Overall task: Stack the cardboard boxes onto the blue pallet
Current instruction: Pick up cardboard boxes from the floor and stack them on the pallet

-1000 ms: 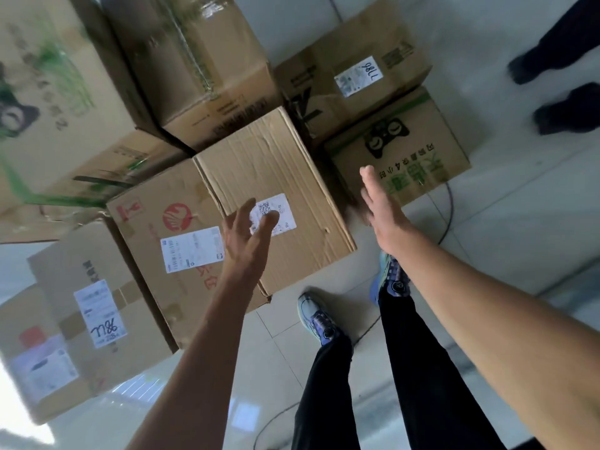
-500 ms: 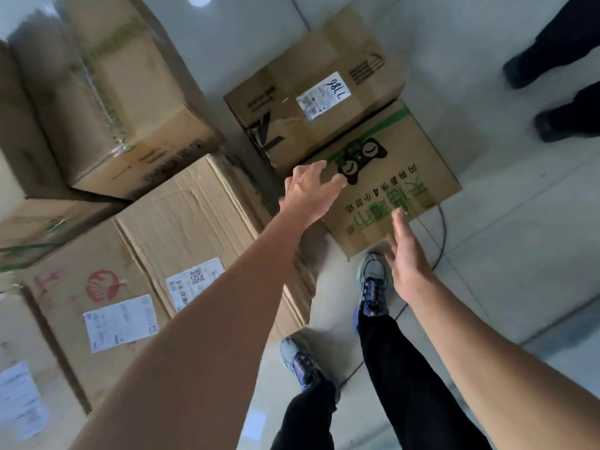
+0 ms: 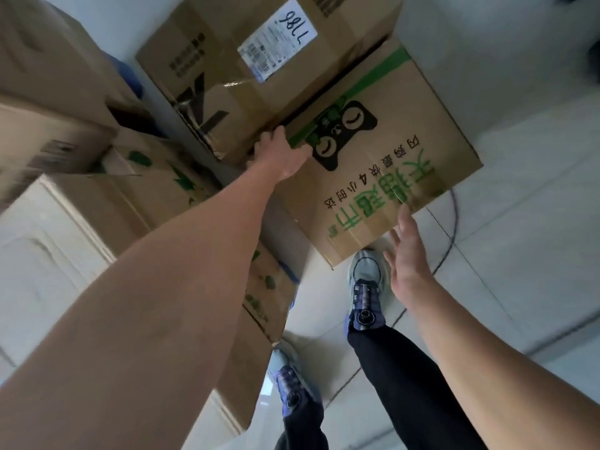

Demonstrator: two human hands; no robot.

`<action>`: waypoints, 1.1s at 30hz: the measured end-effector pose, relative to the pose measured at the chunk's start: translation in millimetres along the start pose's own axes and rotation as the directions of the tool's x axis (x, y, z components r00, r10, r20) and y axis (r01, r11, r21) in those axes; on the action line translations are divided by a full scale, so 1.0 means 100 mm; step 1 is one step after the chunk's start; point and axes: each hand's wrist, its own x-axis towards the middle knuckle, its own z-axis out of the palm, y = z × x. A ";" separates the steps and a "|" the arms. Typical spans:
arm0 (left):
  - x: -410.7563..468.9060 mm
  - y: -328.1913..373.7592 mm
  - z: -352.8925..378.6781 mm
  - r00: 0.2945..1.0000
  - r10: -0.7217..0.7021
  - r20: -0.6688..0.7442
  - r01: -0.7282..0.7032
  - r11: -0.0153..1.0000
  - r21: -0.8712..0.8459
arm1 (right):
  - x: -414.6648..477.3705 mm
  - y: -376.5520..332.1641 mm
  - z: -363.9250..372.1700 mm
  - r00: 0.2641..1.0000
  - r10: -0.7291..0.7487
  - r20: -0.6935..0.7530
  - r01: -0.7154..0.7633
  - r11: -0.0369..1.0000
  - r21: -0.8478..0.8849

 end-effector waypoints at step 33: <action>-1.84 0.45 -0.77 0.979 0.202 0.020 -0.178 0.901 -0.396 | -1.34 -1.00 -0.59 0.928 -0.039 -0.372 0.118 0.974 0.193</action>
